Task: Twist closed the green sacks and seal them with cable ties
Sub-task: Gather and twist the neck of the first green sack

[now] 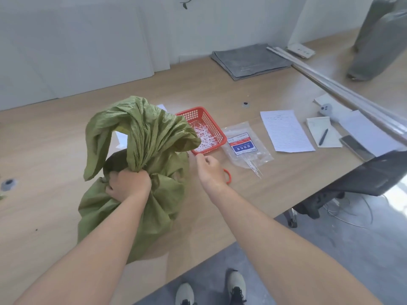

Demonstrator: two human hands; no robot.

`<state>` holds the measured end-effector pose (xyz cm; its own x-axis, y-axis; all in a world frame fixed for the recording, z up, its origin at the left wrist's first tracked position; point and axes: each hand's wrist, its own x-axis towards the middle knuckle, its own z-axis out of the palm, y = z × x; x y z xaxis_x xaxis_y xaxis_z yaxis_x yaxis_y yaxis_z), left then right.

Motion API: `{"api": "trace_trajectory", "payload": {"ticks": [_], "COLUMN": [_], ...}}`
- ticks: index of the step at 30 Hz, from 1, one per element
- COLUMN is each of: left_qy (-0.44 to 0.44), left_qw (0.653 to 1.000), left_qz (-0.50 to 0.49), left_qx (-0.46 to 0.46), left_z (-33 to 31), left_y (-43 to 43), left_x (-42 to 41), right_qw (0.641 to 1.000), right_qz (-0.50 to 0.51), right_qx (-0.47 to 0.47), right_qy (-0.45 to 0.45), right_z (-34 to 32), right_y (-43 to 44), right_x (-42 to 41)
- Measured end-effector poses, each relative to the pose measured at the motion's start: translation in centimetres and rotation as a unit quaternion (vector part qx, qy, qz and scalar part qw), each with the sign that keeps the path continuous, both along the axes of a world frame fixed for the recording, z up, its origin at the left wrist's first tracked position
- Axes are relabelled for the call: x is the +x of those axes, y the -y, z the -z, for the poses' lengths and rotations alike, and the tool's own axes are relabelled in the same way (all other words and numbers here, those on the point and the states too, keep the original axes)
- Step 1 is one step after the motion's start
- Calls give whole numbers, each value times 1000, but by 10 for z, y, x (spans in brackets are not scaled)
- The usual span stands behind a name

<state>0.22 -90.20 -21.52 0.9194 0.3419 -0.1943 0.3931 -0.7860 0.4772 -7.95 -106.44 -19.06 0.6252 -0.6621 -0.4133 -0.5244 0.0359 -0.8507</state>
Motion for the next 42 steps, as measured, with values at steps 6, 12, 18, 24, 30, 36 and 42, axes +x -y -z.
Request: {"api": "trace_trajectory", "payload": {"ticks": [6,12,18,24,30,36,42], "left_qy": [3,12,39,70,97,119,136], "left_qw": [999,994,986,982,979,975,971], "left_qz": [1,-86,-145,-146,-135,-130,-82], "left_qx": [52,73,68,100,121,136,180], "left_z": [0,2,15,20,24,32,43], "left_y": [26,56,77,101,122,126,127], "left_x": [-15,-33,-43,-47,-50,-47,-46], "right_qw": [999,997,991,981,932,860,849], "right_qz": [-19,-55,-84,-124,-247,-344,-344], "right_qx": [-13,-20,2,-16,-134,-255,-278], "right_qy": [-24,-59,-102,-150,-228,-277,-289], "right_z": [23,60,93,133,146,188,210], "right_y": [40,102,157,190,213,237,241], "right_x": [-20,-42,-53,-49,-47,-55,-56]}}
